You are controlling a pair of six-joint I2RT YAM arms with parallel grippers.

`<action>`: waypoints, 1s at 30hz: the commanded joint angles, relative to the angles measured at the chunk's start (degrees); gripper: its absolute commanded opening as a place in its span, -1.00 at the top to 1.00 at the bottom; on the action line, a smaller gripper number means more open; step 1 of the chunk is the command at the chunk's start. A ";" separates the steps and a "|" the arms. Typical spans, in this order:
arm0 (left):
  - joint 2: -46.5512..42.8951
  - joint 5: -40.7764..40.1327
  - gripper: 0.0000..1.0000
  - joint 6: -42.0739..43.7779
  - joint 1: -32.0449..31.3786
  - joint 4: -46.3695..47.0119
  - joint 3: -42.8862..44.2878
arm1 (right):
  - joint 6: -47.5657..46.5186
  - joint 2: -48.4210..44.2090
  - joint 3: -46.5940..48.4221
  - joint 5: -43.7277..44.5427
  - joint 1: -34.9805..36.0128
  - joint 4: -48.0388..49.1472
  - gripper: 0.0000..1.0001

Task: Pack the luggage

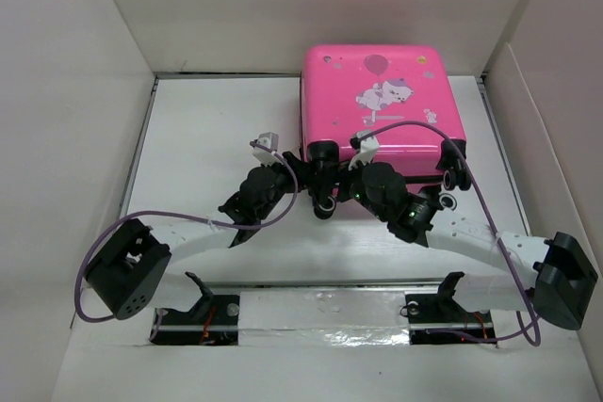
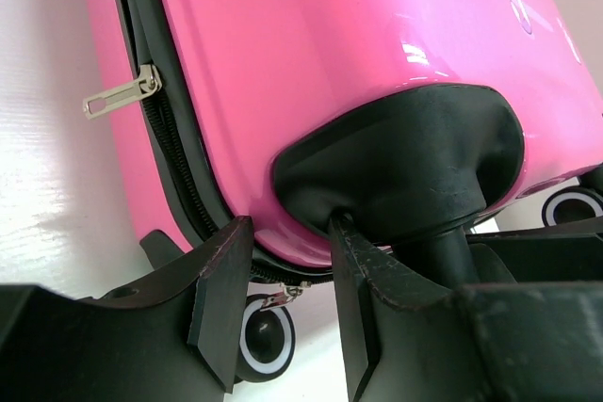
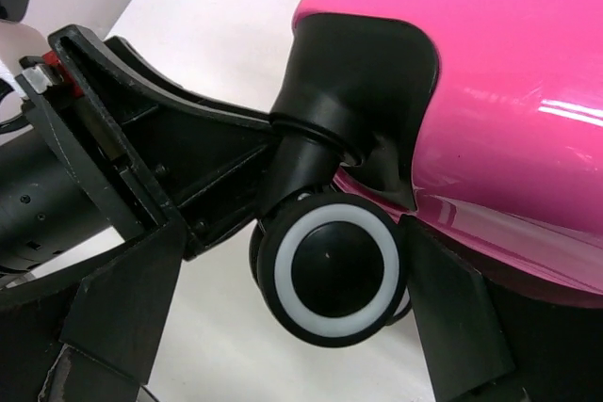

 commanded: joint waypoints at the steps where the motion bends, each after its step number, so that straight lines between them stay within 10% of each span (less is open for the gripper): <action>1: 0.33 4.44 0.30 -1.01 -1.08 6.20 2.13 | 1.47 0.94 0.44 1.56 0.58 3.09 -0.99; 16: 0.85 7.43 0.30 -2.32 -1.08 9.01 1.51 | 5.43 2.00 -4.04 -1.69 -4.17 8.37 -0.75; 23: -0.02 6.46 0.30 -2.24 -1.08 8.22 -0.15 | 4.99 1.56 -4.13 -1.51 -4.17 10.39 0.41; 30: -2.31 2.96 0.30 -1.88 -1.08 6.12 -3.05 | 4.29 0.51 -4.83 -1.52 -4.17 10.30 0.95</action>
